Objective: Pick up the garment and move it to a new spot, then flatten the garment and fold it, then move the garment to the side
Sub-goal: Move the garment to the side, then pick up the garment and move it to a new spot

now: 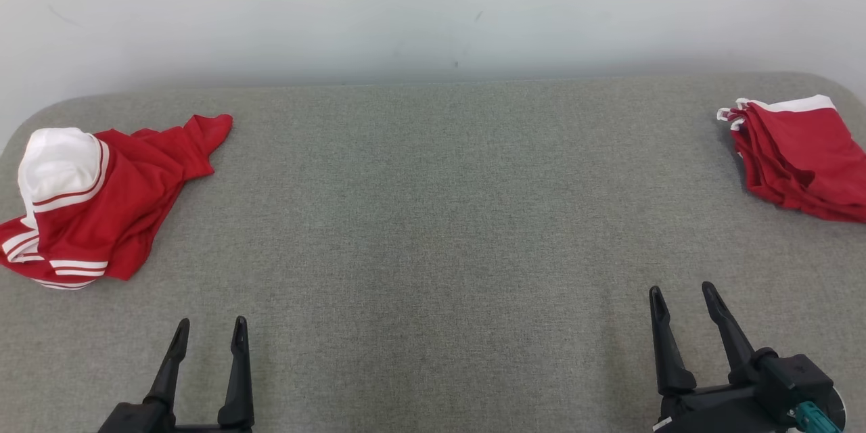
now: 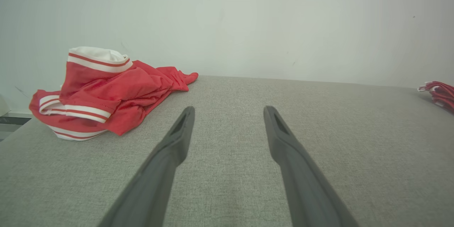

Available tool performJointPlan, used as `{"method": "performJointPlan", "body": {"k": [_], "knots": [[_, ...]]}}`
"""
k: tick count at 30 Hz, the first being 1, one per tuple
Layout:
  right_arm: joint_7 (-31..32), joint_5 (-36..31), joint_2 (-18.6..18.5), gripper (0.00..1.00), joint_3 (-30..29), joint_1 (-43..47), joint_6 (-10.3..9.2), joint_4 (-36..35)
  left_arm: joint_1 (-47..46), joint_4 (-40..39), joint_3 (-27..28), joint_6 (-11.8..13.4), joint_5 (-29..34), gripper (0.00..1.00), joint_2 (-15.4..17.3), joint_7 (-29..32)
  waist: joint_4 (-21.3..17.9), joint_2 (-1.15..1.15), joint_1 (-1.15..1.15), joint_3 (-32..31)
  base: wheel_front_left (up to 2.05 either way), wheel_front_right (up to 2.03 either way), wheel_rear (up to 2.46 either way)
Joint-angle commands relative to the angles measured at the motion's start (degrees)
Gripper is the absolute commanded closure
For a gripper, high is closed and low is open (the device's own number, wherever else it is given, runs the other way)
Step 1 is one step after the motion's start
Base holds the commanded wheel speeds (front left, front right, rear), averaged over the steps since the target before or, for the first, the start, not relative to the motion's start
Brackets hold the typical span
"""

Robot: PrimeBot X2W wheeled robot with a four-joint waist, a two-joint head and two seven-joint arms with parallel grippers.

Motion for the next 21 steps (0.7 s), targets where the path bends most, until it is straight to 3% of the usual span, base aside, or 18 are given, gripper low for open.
{"method": "performJointPlan", "body": {"k": [1, 15, 21], "knots": [[-0.41, 0.0, 0.44, 0.0, 0.13, 0.6, -0.14, 0.15, -0.01, 0.23, 0.07, -0.03, -0.05, 0.0, 0.19, -0.18, -0.12, 0.0, 0.0, -0.06, 0.0, 0.0, 0.0], [-1.11, 0.38, 1.38, 0.0, 0.18, 1.48, -0.14, 1.5, 0.26, 1.35, -0.08, -0.1, -0.39, 0.0, 0.67, -0.18, -0.37, 0.0, 0.0, -0.52, 0.0, 0.0, 0.0], [-1.23, 0.68, 1.64, 0.0, 0.08, 2.15, -0.14, 1.44, -0.71, 1.77, 0.13, -0.04, -0.32, 0.0, 1.1, -0.18, 1.29, 0.0, 0.0, -0.49, 0.0, 0.0, 0.0]]}}
